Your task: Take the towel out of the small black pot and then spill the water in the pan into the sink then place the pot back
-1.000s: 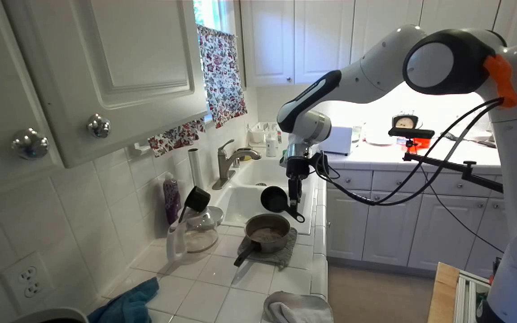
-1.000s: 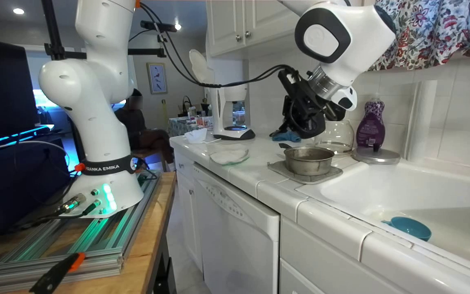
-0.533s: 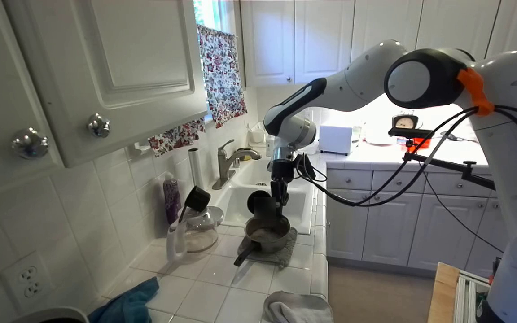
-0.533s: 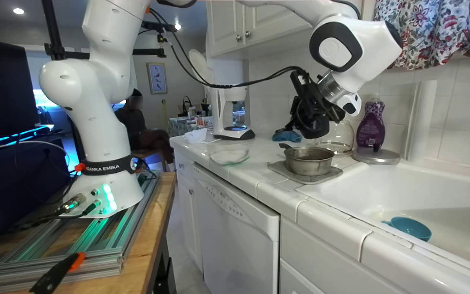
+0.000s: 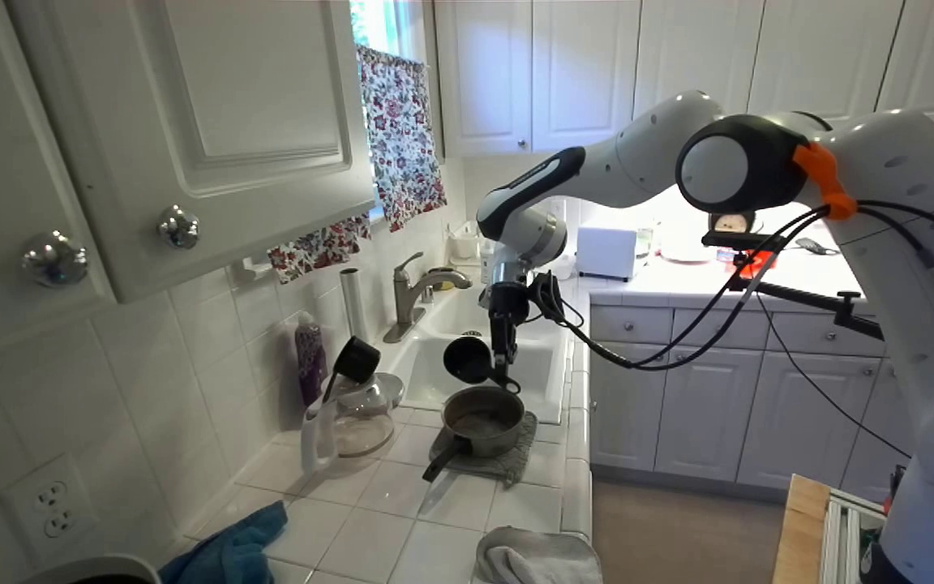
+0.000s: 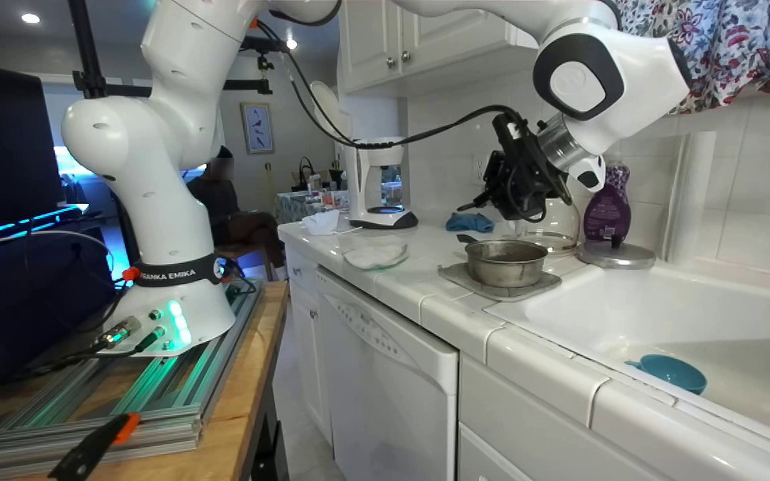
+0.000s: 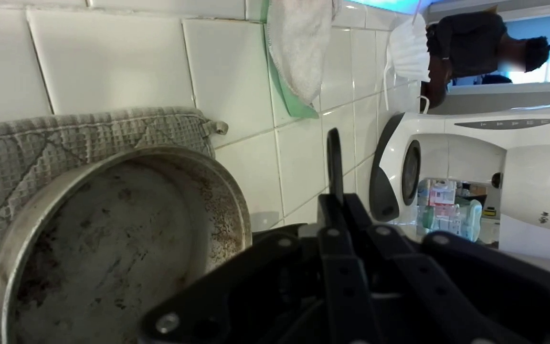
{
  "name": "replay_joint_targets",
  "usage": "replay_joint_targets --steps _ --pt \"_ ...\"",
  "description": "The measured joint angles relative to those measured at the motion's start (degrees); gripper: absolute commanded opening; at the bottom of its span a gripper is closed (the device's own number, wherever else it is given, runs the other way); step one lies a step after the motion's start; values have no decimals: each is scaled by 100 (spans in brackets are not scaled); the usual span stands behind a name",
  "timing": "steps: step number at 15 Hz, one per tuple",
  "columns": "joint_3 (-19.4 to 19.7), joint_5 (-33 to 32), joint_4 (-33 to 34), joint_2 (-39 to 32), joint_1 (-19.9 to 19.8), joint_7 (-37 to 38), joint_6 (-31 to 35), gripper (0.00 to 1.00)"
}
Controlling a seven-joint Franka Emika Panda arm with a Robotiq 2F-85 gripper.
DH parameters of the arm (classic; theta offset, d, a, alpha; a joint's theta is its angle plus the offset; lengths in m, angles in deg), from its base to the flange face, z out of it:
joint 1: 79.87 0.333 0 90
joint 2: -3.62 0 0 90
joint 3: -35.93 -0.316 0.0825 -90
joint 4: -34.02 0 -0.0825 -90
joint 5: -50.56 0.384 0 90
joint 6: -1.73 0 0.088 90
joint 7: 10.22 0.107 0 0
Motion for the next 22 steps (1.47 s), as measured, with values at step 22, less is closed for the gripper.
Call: replay_joint_targets --steps 22 --pt "-786 408 910 -928 758 806 777 1"
